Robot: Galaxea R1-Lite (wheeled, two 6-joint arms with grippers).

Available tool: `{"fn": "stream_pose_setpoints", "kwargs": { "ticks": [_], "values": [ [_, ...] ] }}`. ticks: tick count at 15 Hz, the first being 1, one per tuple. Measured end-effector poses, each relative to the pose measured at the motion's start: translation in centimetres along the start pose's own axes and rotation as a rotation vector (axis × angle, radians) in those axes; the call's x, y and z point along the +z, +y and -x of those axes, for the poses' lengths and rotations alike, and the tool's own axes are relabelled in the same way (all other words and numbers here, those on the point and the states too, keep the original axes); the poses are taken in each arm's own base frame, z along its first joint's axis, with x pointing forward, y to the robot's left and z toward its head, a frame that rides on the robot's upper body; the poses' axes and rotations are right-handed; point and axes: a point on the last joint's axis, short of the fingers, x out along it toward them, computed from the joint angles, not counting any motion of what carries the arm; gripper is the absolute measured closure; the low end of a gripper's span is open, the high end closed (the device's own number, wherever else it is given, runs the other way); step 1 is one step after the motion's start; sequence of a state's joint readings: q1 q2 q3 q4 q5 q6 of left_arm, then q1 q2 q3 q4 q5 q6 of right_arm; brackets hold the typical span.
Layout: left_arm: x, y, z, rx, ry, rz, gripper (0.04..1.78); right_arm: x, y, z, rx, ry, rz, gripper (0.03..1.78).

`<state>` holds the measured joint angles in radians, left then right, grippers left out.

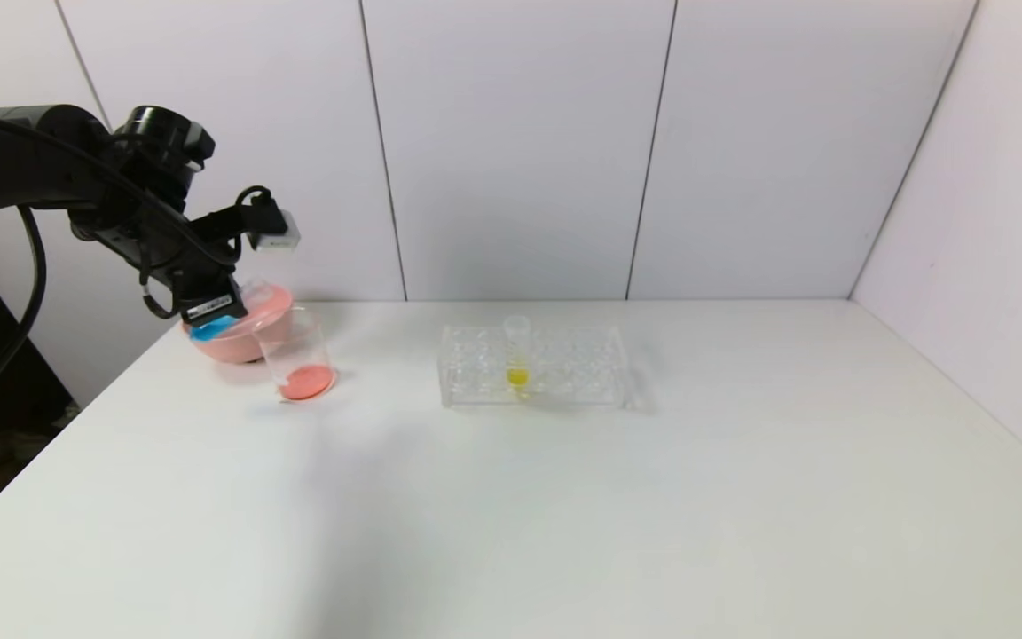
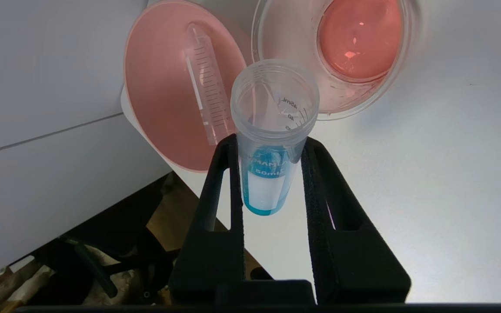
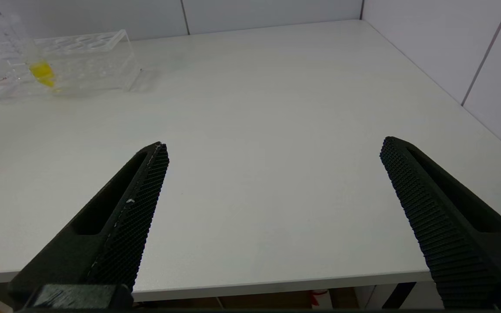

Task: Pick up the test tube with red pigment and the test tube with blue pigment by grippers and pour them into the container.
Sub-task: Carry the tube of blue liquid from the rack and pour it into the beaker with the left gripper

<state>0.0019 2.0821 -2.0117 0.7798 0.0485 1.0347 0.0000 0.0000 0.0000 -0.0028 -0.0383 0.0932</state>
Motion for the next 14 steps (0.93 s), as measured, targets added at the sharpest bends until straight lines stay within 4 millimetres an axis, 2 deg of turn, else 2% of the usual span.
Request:
{"fn": "stream_pose_setpoints", "kwargs": {
  "ticks": [6,14],
  "values": [
    [0.2,0.1,-0.7,0.04,0.044,-0.125,1.4,0.0,0.0,0.0,0.0,0.0,0.0,0.04],
    [1.6,-1.0,-0.9,0.02,0.052,-0.216,1.4,0.0,0.0,0.0,0.0,0.0,0.0,0.04]
  ]
}}
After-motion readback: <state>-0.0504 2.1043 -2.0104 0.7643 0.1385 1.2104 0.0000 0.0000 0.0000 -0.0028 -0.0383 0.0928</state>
